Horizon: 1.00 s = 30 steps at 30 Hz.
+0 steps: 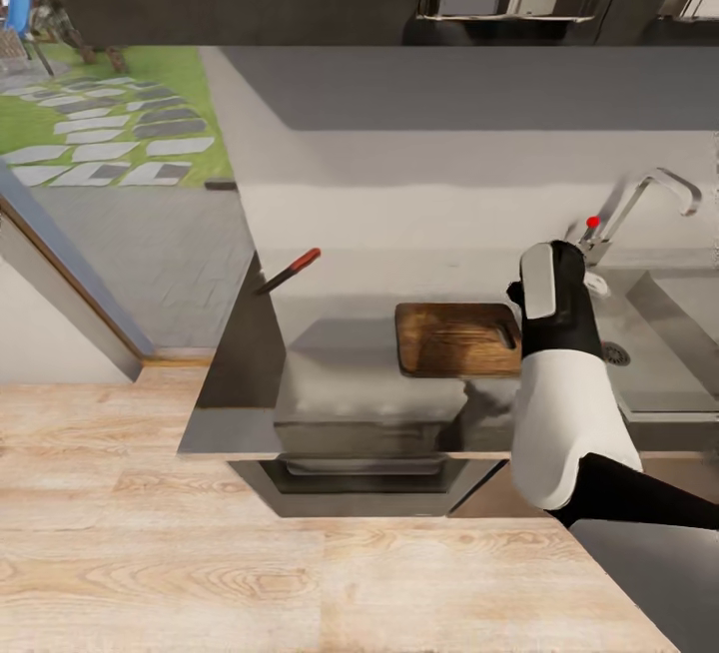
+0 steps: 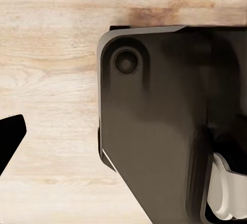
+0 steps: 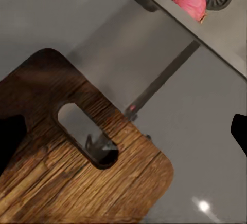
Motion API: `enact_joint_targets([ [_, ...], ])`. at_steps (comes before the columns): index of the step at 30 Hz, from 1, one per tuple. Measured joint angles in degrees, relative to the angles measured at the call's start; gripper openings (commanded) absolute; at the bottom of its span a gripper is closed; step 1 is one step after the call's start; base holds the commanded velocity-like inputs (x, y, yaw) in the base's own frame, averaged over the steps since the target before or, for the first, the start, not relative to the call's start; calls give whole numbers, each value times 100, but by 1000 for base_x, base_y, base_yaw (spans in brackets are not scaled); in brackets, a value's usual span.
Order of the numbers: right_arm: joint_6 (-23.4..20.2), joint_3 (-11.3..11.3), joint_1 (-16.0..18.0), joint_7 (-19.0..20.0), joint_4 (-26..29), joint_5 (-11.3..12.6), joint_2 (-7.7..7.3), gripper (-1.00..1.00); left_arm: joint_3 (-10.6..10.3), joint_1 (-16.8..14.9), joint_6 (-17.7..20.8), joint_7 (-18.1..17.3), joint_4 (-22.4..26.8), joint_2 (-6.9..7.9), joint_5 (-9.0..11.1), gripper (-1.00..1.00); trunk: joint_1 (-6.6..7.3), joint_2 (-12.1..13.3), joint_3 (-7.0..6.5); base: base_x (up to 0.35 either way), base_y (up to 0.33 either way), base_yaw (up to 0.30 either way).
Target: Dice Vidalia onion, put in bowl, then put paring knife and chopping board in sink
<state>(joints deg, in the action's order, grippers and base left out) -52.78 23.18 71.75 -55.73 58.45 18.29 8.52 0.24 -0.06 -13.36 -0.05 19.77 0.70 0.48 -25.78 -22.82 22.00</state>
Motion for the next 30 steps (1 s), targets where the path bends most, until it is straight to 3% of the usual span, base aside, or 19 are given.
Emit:
enact_joint_targets([
  [5,-115,-625,0,278,182,150,68,100,0,0,0,0,3,0,2,100,0,0,0,-265,-8,0],
  [6,-135,-749,-9,584,207,173,83,100,0,2,-1,3,5,0,1,100,-1,0,0,-283,-49,0],
  [12,-162,-821,-47,1139,226,141,79,100,0,0,1,5,6,0,1,100,-1,1,0,-286,-88,0],
  [18,-165,-864,-249,1389,369,126,69,100,0,1,2,2,7,0,0,100,-1,0,0,-285,-106,0],
  [22,-160,-1334,-520,1596,871,126,66,100,0,1,0,3,7,0,0,100,1,0,0,-197,-57,0],
  [23,-155,-1590,-649,1657,1100,130,59,100,0,0,-1,1,7,0,0,100,2,-1,1,-103,-26,0],
  [25,-155,-1854,-803,1701,1364,123,48,100,0,-1,-2,1,8,0,0,100,2,0,1,-67,-17,0],
  [27,-149,-2261,-1148,1744,1900,122,34,100,0,2,-3,-1,2,0,0,100,2,-1,1,-30,-8,0],
  [30,-137,-2504,-1477,1776,2362,122,30,100,0,2,-4,-2,0,0,0,100,3,-1,1,-15,-4,0],
])
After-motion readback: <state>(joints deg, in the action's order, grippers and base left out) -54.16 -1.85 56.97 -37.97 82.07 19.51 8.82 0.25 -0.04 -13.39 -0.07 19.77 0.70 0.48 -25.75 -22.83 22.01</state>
